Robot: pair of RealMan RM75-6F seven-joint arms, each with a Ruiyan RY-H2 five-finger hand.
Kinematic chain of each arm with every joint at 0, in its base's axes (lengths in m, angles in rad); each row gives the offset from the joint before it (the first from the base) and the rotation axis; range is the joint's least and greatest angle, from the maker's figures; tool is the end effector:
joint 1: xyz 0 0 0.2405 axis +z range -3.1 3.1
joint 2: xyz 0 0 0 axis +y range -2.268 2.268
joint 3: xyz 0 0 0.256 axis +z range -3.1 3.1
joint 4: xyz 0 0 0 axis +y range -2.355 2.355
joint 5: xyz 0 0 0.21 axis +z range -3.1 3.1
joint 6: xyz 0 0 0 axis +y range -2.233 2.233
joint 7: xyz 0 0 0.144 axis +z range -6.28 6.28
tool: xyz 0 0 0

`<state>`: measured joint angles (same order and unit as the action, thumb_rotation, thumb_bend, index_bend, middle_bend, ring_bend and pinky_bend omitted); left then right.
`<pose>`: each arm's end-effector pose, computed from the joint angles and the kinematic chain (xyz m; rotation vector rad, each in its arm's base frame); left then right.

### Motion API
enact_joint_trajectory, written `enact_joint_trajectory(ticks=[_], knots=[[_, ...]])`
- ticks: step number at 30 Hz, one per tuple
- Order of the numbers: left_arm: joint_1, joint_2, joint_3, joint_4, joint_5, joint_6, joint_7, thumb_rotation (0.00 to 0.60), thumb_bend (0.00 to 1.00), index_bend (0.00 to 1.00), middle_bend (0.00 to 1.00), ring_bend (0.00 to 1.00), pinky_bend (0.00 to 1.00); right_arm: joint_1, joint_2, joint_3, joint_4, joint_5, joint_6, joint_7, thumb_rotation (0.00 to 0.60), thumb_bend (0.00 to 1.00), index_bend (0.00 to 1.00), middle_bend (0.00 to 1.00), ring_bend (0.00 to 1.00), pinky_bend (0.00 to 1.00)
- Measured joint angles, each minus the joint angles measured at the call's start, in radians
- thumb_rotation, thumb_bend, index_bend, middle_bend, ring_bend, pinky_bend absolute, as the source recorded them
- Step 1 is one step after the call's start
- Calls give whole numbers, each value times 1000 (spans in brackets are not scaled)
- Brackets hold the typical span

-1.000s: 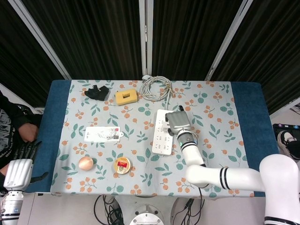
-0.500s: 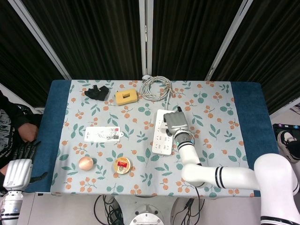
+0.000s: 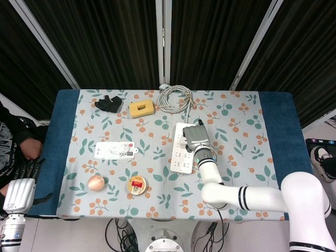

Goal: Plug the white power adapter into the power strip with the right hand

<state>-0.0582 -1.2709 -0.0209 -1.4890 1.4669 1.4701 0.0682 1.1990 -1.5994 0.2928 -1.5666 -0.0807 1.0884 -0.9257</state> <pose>-0.3319 0.1667 0.1162 -1.3791 -0.9378 -0.8111 -0.0534 -0.3835 -0.0319 1.7557 -1.1002 0.5172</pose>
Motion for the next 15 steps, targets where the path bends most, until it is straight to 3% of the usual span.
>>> enact_joint_trajectory(ticks=[15], knots=[[1,-7,0,15,-7,-8,-15,600,0,79,34,0,0,41,-45,9,45,33,5,-56,600,727,769,697,406,0]])
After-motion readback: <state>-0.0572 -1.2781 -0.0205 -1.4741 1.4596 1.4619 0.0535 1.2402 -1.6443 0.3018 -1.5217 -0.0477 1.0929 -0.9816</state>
